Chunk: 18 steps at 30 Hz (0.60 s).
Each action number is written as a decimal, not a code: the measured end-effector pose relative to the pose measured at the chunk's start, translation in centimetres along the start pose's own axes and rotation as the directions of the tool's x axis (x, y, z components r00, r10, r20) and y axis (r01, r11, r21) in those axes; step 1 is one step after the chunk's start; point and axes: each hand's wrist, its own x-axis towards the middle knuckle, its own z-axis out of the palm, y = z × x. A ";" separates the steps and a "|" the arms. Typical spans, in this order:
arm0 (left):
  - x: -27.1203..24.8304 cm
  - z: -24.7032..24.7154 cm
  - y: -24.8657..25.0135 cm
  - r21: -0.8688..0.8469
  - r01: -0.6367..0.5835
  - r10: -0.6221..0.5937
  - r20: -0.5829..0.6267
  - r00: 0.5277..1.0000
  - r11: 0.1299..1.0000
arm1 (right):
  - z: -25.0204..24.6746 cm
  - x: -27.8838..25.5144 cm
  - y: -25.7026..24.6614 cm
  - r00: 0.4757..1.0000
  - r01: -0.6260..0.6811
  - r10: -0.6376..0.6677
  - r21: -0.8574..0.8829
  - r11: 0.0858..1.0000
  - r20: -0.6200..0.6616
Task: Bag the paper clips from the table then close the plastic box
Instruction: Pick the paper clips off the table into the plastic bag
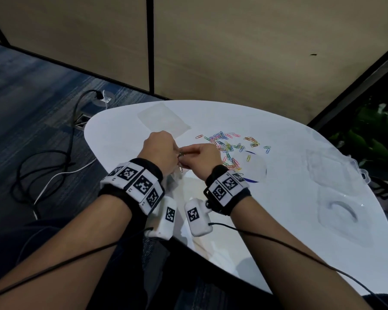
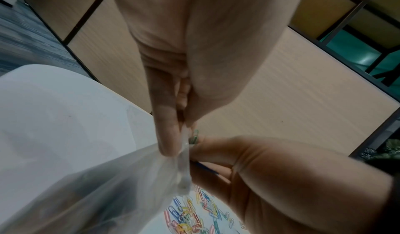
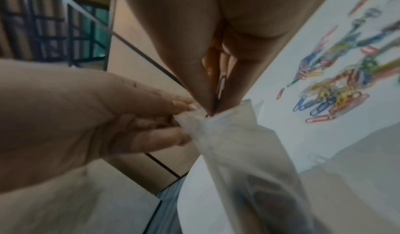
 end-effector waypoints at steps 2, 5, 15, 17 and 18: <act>0.2 -0.2 -0.1 -0.019 0.008 -0.008 -0.014 1.000 1.000 | 0.0 -0.2 -0.4 0.996 0.055 -0.056 -0.008 0.998 -0.074; 0.2 -0.2 -0.1 -0.056 0.015 -0.015 -0.013 1.000 0.998 | -0.2 -0.6 -0.2 0.990 0.080 -0.077 0.016 0.997 -0.120; 0.3 0.1 -0.1 -0.056 0.010 -0.011 -0.025 1.000 0.998 | -0.3 -1.0 -1.1 0.928 0.350 -0.241 -0.439 0.827 0.285; 0.4 0.0 -0.4 -0.086 0.014 -0.015 -0.017 1.000 0.996 | -1.1 -0.4 -0.9 0.944 0.315 -0.271 -0.270 0.910 0.188; 0.5 -0.1 -0.6 -0.093 0.014 -0.016 -0.017 1.000 0.996 | -1.8 0.2 -0.5 0.962 0.270 -0.262 -0.130 0.954 0.080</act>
